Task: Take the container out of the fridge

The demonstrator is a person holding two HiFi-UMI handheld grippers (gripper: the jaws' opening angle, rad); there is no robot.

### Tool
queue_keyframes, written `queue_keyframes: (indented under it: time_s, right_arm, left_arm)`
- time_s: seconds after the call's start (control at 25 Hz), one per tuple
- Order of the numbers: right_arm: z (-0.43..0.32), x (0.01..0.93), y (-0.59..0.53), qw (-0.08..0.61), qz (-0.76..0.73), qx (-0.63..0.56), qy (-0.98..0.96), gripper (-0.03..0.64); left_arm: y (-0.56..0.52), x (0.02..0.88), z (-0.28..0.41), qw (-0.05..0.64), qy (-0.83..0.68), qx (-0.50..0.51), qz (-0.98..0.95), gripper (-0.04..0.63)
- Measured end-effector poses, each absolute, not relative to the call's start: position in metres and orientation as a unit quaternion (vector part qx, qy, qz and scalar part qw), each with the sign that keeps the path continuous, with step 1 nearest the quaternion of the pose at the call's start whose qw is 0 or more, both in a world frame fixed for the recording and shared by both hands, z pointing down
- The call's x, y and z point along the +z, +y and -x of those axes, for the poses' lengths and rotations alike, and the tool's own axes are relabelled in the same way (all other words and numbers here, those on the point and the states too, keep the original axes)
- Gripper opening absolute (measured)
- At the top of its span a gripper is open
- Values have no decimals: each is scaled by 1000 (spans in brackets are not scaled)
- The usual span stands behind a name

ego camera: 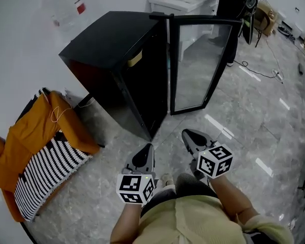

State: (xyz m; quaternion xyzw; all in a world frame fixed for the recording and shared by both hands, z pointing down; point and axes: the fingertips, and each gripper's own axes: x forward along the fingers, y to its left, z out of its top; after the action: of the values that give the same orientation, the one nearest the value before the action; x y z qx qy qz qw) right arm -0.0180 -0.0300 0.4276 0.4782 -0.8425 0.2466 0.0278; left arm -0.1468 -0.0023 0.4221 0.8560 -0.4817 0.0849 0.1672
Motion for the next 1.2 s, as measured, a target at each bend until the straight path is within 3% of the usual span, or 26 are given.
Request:
queue_keyframes:
  time_s: [0.6, 1.2]
  right_arm:
    - [43, 433, -118, -9, -473, 303, -827, 31]
    - [51, 412, -220, -28, -408, 308, -859, 31]
  left_arm:
    - [-48, 424, 169, 175, -522, 74, -832, 26]
    - [-130, 406, 125, 146, -555, 47, -818, 26]
